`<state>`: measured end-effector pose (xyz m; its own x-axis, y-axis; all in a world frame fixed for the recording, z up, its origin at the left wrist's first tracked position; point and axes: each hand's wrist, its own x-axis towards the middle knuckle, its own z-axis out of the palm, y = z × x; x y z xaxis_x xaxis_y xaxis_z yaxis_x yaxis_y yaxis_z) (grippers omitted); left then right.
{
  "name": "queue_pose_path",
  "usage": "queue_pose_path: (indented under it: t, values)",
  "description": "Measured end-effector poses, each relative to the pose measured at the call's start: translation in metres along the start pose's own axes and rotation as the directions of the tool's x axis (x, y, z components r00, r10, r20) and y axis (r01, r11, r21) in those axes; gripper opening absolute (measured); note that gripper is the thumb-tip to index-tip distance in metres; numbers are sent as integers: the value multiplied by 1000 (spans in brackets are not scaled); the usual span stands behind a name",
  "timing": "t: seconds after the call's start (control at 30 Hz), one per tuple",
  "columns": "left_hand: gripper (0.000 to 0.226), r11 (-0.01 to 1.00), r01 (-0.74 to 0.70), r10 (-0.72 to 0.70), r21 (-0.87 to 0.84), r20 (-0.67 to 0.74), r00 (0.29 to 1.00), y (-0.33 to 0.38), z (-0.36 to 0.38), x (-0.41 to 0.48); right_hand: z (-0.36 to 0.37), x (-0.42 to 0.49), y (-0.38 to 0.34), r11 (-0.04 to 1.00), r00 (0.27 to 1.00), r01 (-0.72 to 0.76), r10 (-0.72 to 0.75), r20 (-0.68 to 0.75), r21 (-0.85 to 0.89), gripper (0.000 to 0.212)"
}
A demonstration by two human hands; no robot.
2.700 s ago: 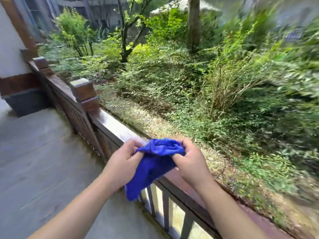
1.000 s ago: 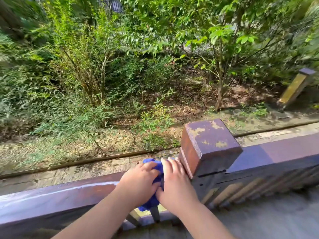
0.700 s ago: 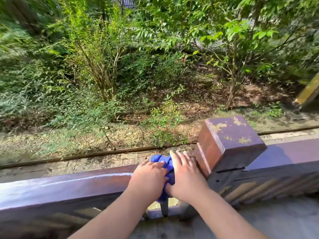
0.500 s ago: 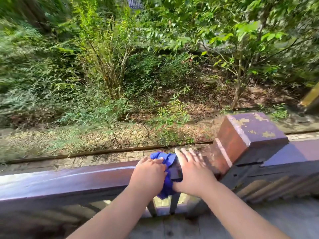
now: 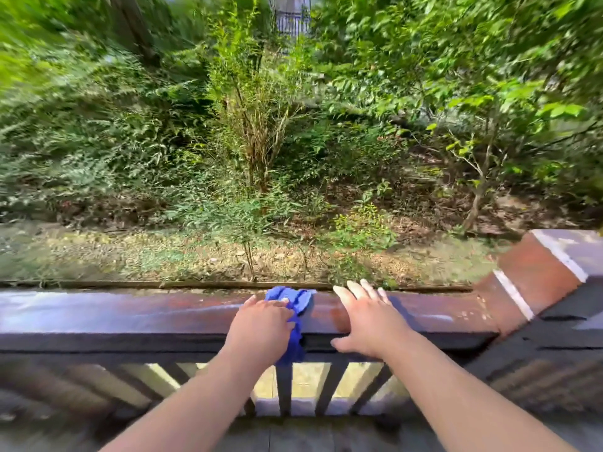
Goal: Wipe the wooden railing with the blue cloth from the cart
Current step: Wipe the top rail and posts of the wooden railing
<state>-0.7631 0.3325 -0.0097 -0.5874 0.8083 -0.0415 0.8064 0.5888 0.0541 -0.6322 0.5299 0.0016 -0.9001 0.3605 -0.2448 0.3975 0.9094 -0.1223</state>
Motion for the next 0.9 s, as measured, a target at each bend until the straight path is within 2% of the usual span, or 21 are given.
queue_pose_path:
  t: [0.23, 0.33, 0.4, 0.5, 0.6, 0.73, 0.9]
  values:
    - [35, 1000, 29, -29, 11, 11, 1000, -6, -7, -4, 16, 8, -17, 999, 1000, 3, -3, -13, 41, 115]
    - [32, 998, 53, -53, 21, -10, 999, -3, -10, -2, 26, 8, -15, 1000, 991, 14, -10, -135, 27, 104]
    - [31, 998, 56, -56, 6, -13, 998, -2, -9, -2, 28, 10, -18, 999, 987, 21, -17, -159, 25, 103]
    - [26, 996, 75, -78, -53, -57, 995, 4, -8, -5, 24, 12, -8, 997, 988, 45, -35, -153, 59, 106]
    - [17, 994, 100, -105, -47, -108, 989, 14, -4, 1, 16, 4, 22, 995, 991, 10, 4, -136, 101, 120]
    - [16, 996, -18, 10, -92, -89, 996, 60, 4, 30, 13, -20, 81, 995, 990, -81, 87, -108, 60, 125]
    - [24, 967, -238, 236, -87, -31, 971, 163, 11, 72, 11, -51, 158, 980, 976, -200, 197, -93, -14, 128]
